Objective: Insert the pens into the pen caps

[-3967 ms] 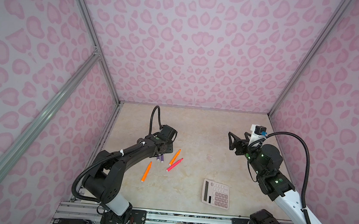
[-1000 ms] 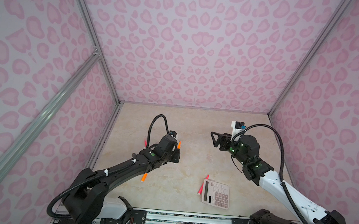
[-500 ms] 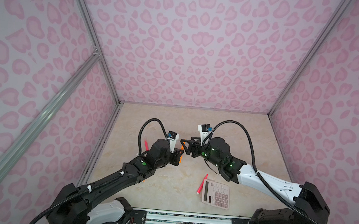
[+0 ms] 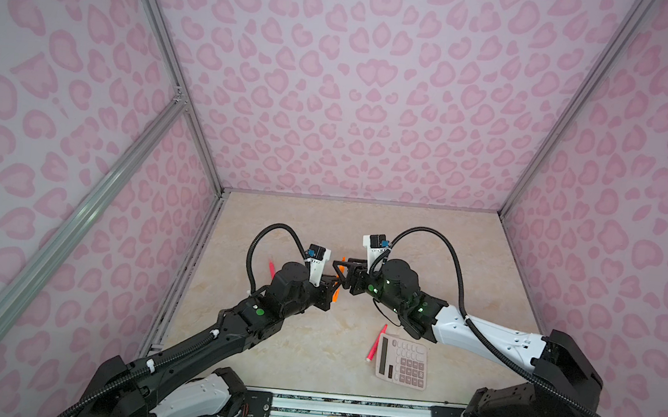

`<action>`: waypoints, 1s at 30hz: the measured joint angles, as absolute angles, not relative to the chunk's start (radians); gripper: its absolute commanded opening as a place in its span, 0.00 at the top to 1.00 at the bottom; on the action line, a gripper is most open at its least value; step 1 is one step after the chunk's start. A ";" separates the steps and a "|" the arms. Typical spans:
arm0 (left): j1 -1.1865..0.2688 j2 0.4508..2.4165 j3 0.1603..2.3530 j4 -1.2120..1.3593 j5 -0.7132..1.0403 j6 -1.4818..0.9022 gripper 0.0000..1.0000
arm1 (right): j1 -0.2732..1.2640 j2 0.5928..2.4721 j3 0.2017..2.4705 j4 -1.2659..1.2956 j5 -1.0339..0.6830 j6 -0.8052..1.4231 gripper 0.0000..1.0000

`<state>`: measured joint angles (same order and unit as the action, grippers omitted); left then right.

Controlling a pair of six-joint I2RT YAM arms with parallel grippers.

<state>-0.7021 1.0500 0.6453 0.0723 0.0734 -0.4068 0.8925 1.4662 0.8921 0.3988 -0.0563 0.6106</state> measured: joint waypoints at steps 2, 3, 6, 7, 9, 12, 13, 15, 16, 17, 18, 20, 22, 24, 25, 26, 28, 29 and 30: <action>-0.702 1.049 0.644 0.076 0.075 -0.406 0.97 | 0.895 1.474 0.892 0.401 -0.057 0.622 0.53; -0.702 1.049 0.644 0.076 0.076 -0.406 0.97 | 0.895 1.477 0.890 0.404 -0.057 0.624 0.55; -0.702 1.049 0.644 0.076 0.082 -0.406 0.97 | 0.895 1.483 0.889 0.414 -0.057 0.636 0.64; -0.702 1.049 0.644 0.077 0.083 -0.406 0.97 | 0.895 1.484 0.889 0.421 -0.057 0.638 0.66; -0.703 1.049 0.644 0.077 0.086 -0.406 0.97 | 0.896 1.485 0.888 0.429 -0.057 0.644 0.71; -0.704 1.049 0.644 0.076 0.091 -0.399 0.97 | 0.896 1.485 0.886 0.440 -0.057 0.645 0.79; -0.704 1.049 0.644 0.077 0.094 -0.399 0.97 | 0.896 1.485 0.886 0.443 -0.057 0.647 0.81; -0.704 1.049 0.644 0.078 0.096 -0.399 0.97 | 0.896 1.485 0.886 0.442 -0.053 0.647 0.84; -0.704 1.049 0.644 0.078 0.096 -0.399 0.97 | 0.896 1.485 0.886 0.443 -0.053 0.647 0.85; -0.704 1.048 0.644 0.078 0.096 -0.399 0.97 | 0.896 1.485 0.886 0.443 -0.053 0.648 0.86; -0.704 1.048 0.644 0.078 0.096 -0.399 0.97 | 0.896 1.485 0.886 0.443 -0.053 0.651 0.88; -0.704 1.046 0.644 0.076 0.096 -0.399 0.97 | 0.896 1.485 0.886 0.444 -0.053 0.654 0.91; -0.704 1.043 0.644 0.076 0.096 -0.399 0.93 | 0.896 1.485 0.886 0.449 -0.053 0.655 0.94; -0.704 1.039 0.643 0.076 0.094 -0.399 0.87 | 0.896 1.484 0.883 0.456 -0.053 0.662 0.95; -0.704 1.037 0.640 0.076 0.096 -0.399 0.83 | 0.896 1.483 0.879 0.460 -0.053 0.662 0.96; -0.704 1.036 0.638 0.076 0.096 -0.399 0.80 | 0.896 1.481 0.875 0.464 -0.053 0.662 0.96; -0.704 1.032 0.636 0.076 0.100 -0.399 0.76 | 0.896 1.477 0.869 0.471 -0.053 0.668 0.96; -0.705 1.032 0.636 0.078 0.105 -0.399 0.75 | 0.897 1.476 0.867 0.473 -0.053 0.669 0.97; -0.705 1.032 0.636 0.081 0.107 -0.399 0.74 | 0.897 1.475 0.866 0.473 -0.053 0.670 0.97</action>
<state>-0.7052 1.0321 0.6365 0.0807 0.1070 -0.3988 0.8967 1.4754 0.8658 0.4732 -0.0528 0.6697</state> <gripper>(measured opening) 0.242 0.128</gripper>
